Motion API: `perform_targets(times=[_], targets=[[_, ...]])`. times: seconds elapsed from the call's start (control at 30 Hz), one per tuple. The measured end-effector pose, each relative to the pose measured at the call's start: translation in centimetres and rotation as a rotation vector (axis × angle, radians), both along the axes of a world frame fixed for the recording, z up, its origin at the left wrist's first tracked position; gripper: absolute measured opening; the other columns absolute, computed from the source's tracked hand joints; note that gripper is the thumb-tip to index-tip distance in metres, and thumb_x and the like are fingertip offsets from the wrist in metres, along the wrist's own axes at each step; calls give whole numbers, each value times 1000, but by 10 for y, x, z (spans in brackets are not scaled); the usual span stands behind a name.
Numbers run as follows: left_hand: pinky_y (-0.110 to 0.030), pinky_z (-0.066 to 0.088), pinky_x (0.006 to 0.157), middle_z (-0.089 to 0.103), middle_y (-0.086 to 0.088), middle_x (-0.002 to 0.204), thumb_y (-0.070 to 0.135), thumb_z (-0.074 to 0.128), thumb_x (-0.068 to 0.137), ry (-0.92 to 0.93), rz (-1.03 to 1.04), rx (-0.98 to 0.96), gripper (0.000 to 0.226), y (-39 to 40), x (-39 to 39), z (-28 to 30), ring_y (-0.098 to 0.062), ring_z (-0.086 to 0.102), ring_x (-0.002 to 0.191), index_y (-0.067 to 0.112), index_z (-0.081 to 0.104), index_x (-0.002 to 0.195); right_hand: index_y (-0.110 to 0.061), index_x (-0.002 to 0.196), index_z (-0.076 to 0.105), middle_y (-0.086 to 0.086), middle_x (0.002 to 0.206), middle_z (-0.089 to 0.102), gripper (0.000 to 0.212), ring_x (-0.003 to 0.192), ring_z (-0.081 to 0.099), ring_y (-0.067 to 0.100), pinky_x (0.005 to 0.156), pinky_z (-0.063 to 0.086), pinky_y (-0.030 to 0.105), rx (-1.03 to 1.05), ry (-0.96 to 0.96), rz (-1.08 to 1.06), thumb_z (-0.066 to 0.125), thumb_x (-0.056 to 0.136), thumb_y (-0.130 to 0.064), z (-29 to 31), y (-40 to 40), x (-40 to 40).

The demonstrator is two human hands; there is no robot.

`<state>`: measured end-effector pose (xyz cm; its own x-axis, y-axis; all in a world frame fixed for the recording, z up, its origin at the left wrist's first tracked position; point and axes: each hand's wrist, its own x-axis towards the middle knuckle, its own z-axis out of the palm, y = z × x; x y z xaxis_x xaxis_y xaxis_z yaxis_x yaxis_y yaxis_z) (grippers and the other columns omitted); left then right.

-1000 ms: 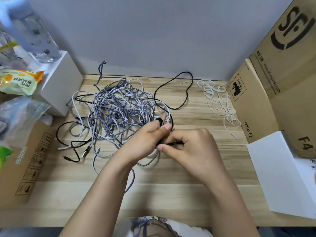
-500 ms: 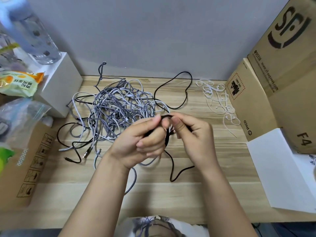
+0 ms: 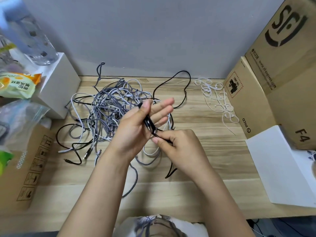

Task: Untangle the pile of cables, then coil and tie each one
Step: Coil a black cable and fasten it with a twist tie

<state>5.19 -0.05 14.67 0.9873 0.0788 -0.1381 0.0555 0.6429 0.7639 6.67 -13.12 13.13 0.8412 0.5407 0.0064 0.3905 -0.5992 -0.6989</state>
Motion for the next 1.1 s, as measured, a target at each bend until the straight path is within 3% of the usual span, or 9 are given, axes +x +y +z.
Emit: perform_targets(times=[0.13,0.27,0.33,0.43,0.57,0.77,0.9,1.0,1.1], targets=[[-18,54,67,74,-2,87,17,29,101,31,-75,310,39,-1,2,-7,-11,71,80,15,65,84,-26,85,72,-10,50,56,31,53,52,10,57,43,33,-4,14,-40,54,76,-50,7,-6,-1],[-9,48,61,73,2,82,14,38,100,18,-200,525,28,4,-5,-19,0,67,69,-12,46,108,-31,81,70,-22,70,69,17,65,63,-4,68,53,32,136,99,-103,66,71,-44,11,-7,-1],[-2,42,58,66,16,58,15,43,98,48,-217,670,25,9,-7,-24,14,57,57,-9,48,94,-28,78,69,-19,80,71,17,72,68,1,71,57,37,221,106,-142,67,68,-42,14,-7,0],[-24,37,52,50,4,38,25,42,99,108,-313,785,41,10,-3,-16,-3,40,37,0,46,68,-24,56,65,-17,50,59,21,46,51,-2,53,45,15,368,52,-195,80,69,-28,20,-10,1],[-20,22,44,34,2,38,52,29,94,17,-588,658,66,12,-6,-12,-8,25,37,5,57,57,-24,64,69,-5,53,49,15,49,38,4,49,31,17,450,-50,-248,80,60,-34,20,-13,9],[-24,20,40,35,16,42,49,50,91,-230,-817,175,34,20,-9,-12,-2,26,38,20,67,88,-27,79,75,-10,80,71,15,77,65,5,72,47,19,597,52,-106,63,78,-36,15,-11,11],[-21,27,44,34,10,49,30,43,98,-385,-716,-128,31,14,-8,-7,-8,18,38,7,61,110,-41,90,67,-21,71,67,16,71,60,-3,68,45,15,569,178,-45,56,86,-29,14,-9,15],[-24,34,54,35,3,54,13,38,100,-369,-526,-390,42,29,-2,10,-9,25,41,-11,36,134,-33,96,70,-6,61,62,24,57,52,3,56,41,16,351,184,-36,48,87,-37,6,-10,12],[-22,43,59,52,-2,62,14,40,98,-242,-233,-310,52,31,4,16,-12,48,48,-12,21,138,-18,101,69,3,69,65,37,65,58,16,67,47,32,162,172,37,45,86,-42,-1,-7,4]])
